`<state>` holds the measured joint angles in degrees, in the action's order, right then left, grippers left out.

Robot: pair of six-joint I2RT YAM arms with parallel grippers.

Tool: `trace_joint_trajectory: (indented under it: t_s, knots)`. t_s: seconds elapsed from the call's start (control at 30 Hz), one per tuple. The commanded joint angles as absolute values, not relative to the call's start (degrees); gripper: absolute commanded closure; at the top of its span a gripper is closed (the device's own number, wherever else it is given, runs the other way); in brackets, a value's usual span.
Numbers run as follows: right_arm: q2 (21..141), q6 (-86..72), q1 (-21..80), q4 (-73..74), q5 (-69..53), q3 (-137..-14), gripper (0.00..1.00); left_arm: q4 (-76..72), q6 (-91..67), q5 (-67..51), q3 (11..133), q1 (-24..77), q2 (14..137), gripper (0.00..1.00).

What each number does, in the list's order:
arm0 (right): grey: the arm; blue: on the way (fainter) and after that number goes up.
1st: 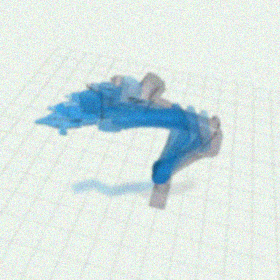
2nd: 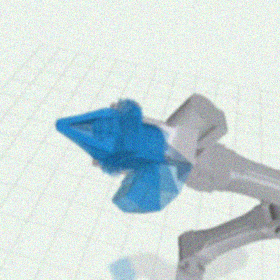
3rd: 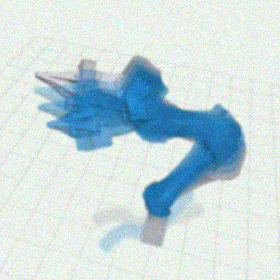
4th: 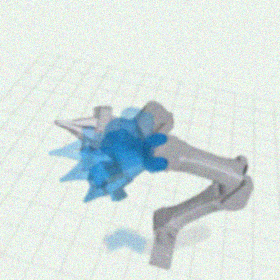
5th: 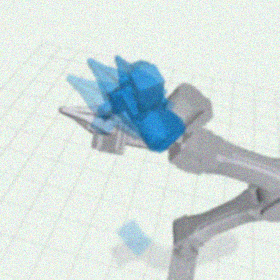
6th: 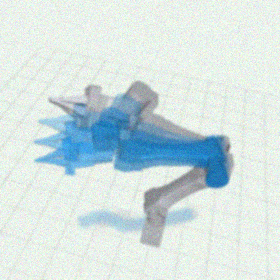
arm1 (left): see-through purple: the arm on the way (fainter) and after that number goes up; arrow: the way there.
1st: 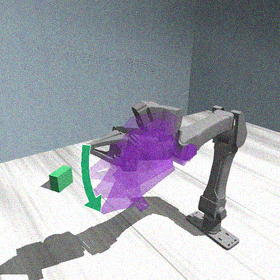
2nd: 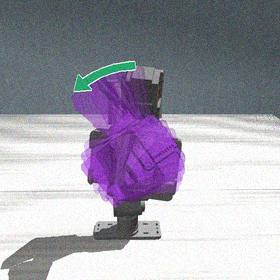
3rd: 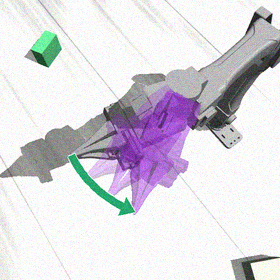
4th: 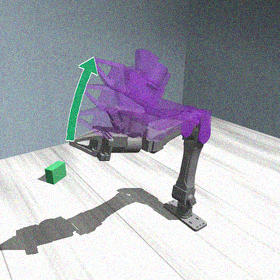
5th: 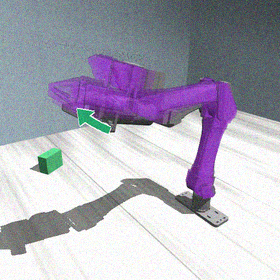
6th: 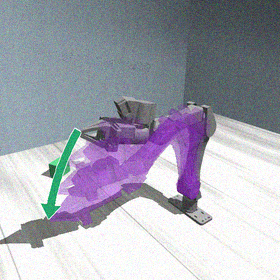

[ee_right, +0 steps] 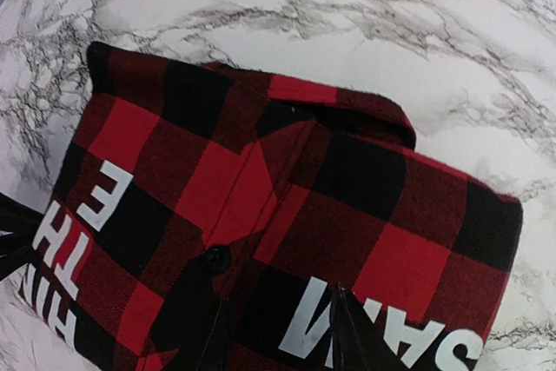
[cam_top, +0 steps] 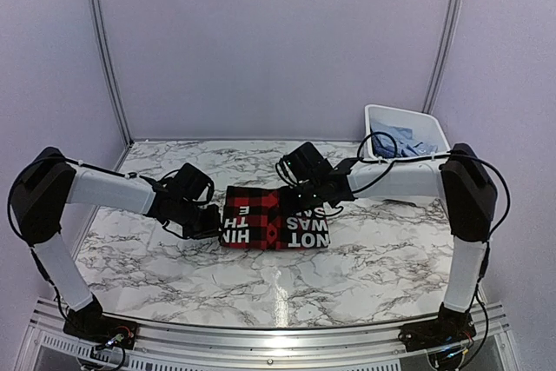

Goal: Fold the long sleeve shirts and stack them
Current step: Smooth out the square-folded shirt at the center of the board.

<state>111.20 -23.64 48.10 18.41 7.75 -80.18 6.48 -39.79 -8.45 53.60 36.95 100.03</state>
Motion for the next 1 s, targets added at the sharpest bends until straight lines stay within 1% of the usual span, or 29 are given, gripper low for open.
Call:
trace_joint_trajectory:
  t_s: [0.0,0.1,0.17,0.3,0.37,0.53,0.63,0.83,0.97]
  knots:
    - [108.1,-23.4,49.9,18.7,7.9,-77.4,0.66,4.6,-44.1,-7.4,50.6,40.1,94.0,0.8]
    - [108.2,-23.8,52.3,20.2,10.0,-77.5,0.65,7.7,-44.9,-2.9,48.9,41.0,90.0,0.8]
    - [108.8,-24.5,53.9,21.4,12.3,-77.7,0.63,10.7,-44.4,2.4,49.1,41.0,87.1,0.8]
    - [111.0,-26.2,55.3,21.3,13.1,-77.7,0.59,13.1,-42.2,4.6,54.1,40.9,87.1,0.78]
    - [112.6,-26.6,56.1,21.6,14.9,-78.4,0.54,13.6,-41.2,4.7,57.7,40.7,89.5,0.78]
    - [116.9,-27.4,56.3,22.7,16.8,-80.2,0.47,13.5,-38.5,2.5,68.9,39.9,99.0,0.79]
    - [118.1,-27.4,56.3,22.9,16.9,-81.2,0.41,12.3,-38.5,0.4,73.6,38.6,104.5,0.8]
    - [115.8,-27.6,56.3,23.5,16.4,-82.0,0.33,6.9,-40.2,-3.6,75.7,34.4,112.5,0.83]
    - [112.4,-27.1,55.8,23.3,16.3,-82.0,0.3,4.8,-40.6,-5.6,76.0,31.8,116.9,0.84]
